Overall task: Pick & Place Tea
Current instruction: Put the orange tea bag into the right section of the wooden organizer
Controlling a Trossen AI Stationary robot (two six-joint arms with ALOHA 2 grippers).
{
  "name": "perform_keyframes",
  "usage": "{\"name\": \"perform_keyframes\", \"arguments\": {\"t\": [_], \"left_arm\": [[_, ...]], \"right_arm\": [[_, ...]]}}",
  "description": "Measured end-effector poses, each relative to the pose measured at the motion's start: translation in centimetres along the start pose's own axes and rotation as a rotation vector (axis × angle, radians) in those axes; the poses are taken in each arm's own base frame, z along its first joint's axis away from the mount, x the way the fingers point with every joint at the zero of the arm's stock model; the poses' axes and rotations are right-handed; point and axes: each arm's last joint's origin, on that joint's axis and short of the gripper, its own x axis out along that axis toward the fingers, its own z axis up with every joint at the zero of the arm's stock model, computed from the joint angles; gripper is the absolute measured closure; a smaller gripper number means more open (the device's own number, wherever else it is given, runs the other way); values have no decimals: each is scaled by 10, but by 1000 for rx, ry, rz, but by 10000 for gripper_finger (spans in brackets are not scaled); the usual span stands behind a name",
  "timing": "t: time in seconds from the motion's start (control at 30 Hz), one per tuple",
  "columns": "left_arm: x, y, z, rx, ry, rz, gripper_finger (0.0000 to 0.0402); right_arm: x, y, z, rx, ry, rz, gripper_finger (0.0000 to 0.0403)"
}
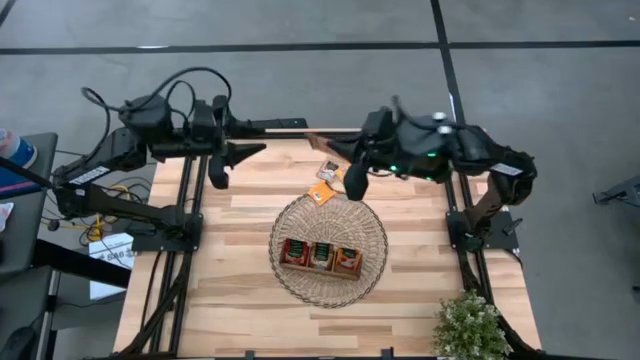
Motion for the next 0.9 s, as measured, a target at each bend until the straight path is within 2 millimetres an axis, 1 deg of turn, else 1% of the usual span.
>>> {"name": "perform_keyframes", "arguments": {"t": [0.1,0.2,0.27,0.37,0.47,0.53,0.6,0.7,0.8,0.83,0.9], "left_arm": [[5,-1,8,0,-93,-36,238],[11,-1,10,-8,-124,-59,238],[15,-1,12,-5,-149,-66,238],[15,-2,14,-8,-172,-82,238],[14,-2,14,-14,-178,-90,238],[11,-3,16,-17,-188,-103,238],[4,-4,21,-15,-228,-121,238],[-8,-6,27,-18,-267,-150,238],[-15,-7,28,-25,-263,-153,238],[-17,-7,28,-26,-266,-153,238],[-23,-7,30,-30,-277,-158,238]], "right_arm": [[-7,7,8,-21,-89,3,402],[-7,15,14,-43,-159,34,403],[-8,17,15,-59,-178,40,403],[-8,17,16,-72,-182,56,403],[-10,18,20,-75,-213,136,403],[-13,19,24,-94,-247,179,403],[-12,18,26,-112,-260,201,403],[-2,11,27,-119,-277,235,403],[6,4,23,-121,-253,243,403],[7,2,21,-117,-244,241,403],[0,-4,20,-110,-245,245,403]]}}
